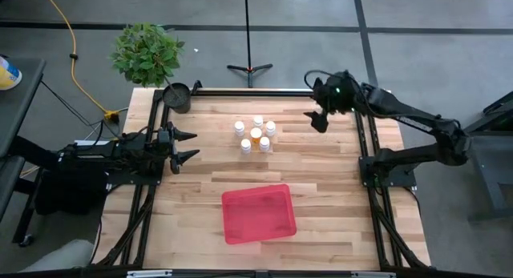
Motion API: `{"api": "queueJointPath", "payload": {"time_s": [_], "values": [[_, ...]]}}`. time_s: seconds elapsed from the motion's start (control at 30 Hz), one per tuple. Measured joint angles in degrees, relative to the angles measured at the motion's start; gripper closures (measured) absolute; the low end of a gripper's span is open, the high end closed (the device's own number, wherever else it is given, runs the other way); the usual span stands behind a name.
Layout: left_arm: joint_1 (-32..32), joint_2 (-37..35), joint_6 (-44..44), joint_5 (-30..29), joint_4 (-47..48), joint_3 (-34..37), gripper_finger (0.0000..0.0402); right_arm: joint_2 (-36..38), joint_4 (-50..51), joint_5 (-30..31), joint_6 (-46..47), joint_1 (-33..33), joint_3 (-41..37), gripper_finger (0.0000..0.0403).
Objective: Pick and place pill bottles into a basket
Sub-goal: Put the white pill bottle into the red bin
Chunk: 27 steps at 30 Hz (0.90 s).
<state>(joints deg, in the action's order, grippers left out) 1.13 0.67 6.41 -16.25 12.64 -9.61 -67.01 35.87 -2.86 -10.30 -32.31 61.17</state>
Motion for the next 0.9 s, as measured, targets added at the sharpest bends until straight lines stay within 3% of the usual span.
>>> {"api": "queueJointPath", "payload": {"time_s": [0.17,0.37,0.63,0.9], "values": [[0.0,0.0,1.3,0.0,1.3,0.0,0.0073,-6.5,-1.3,-9.8,2.7,-4.7,0.0,0.0091],[0.0,0.0,1.8,0.0,1.3,0.0,0.0073,-15.0,-3.2,-22.1,2.4,-3.7,0.0,0.0091],[0.0,0.0,2.0,0.0,1.3,0.0,0.0073,-22.1,-7.6,-23.1,0.8,-1.9,0.0,0.0091],[0.0,0.0,2.0,0.0,1.3,0.0,0.0073,-23.4,-12.7,-23.1,-0.7,-1.7,0.0,0.0091]]}}
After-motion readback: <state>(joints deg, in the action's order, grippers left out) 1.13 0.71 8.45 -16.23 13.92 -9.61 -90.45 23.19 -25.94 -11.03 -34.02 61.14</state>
